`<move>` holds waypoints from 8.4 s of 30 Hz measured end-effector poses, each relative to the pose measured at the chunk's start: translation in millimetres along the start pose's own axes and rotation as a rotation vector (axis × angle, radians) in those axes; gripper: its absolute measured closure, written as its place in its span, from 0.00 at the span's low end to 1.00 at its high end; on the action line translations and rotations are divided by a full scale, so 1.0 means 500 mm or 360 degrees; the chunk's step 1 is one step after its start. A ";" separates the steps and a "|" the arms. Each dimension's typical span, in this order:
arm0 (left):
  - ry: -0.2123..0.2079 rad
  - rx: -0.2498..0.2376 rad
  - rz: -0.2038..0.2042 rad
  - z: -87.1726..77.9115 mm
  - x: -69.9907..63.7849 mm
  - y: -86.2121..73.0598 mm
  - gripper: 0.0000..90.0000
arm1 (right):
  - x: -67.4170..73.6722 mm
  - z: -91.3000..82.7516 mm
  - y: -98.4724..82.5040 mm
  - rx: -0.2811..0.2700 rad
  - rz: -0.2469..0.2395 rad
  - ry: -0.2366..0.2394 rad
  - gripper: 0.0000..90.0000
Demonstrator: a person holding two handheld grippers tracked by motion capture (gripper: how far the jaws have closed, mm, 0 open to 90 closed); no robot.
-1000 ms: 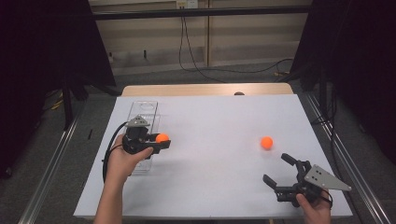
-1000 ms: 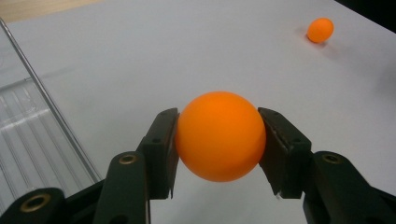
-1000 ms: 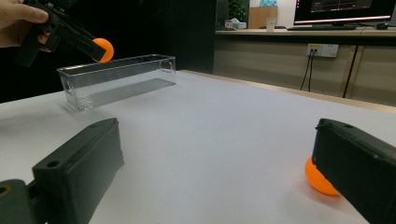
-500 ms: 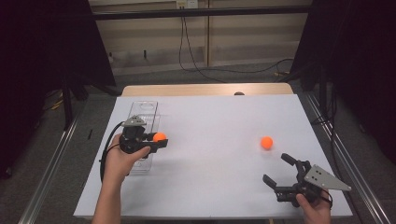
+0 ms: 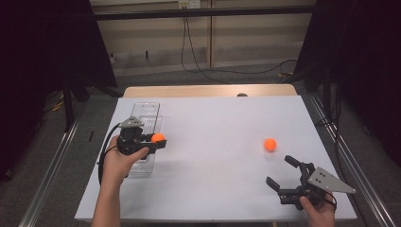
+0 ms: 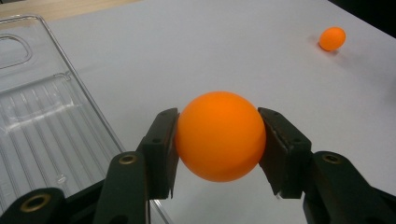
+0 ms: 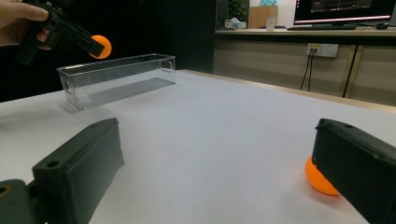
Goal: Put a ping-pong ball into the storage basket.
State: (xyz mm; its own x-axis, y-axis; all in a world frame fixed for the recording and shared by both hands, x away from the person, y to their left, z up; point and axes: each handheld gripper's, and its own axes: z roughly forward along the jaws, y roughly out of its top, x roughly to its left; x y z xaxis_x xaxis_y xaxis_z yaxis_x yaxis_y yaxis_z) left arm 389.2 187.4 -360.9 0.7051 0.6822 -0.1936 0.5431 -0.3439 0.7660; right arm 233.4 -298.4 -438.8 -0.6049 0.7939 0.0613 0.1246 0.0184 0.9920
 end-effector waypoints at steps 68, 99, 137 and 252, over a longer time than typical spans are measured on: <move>0.0237 -0.0027 -0.0070 -0.034 0.053 -0.024 0.57 | -0.001 0.000 0.000 0.0002 0.0003 0.0005 0.01; 0.0343 -0.0004 -0.0102 -0.031 0.073 -0.039 0.57 | -0.001 -0.001 0.000 0.0001 0.0004 0.0006 0.01; 0.0452 0.0057 -0.0110 -0.023 0.090 -0.052 0.57 | -0.001 -0.001 0.000 0.0001 0.0004 0.0006 0.01; 0.0051 -0.0011 0.0018 0.044 -0.050 0.010 0.16 | 0.000 0.001 0.000 0.0006 0.0003 0.0019 0.01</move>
State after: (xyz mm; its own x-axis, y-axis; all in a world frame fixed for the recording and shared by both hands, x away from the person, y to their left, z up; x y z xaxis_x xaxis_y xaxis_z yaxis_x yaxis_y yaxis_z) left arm 384.5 154.6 -365.9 0.6960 0.6988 -0.1651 0.5320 -0.3474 0.7722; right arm 233.9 -298.3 -438.6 -0.6142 0.7865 0.0647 0.1289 0.0191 0.9915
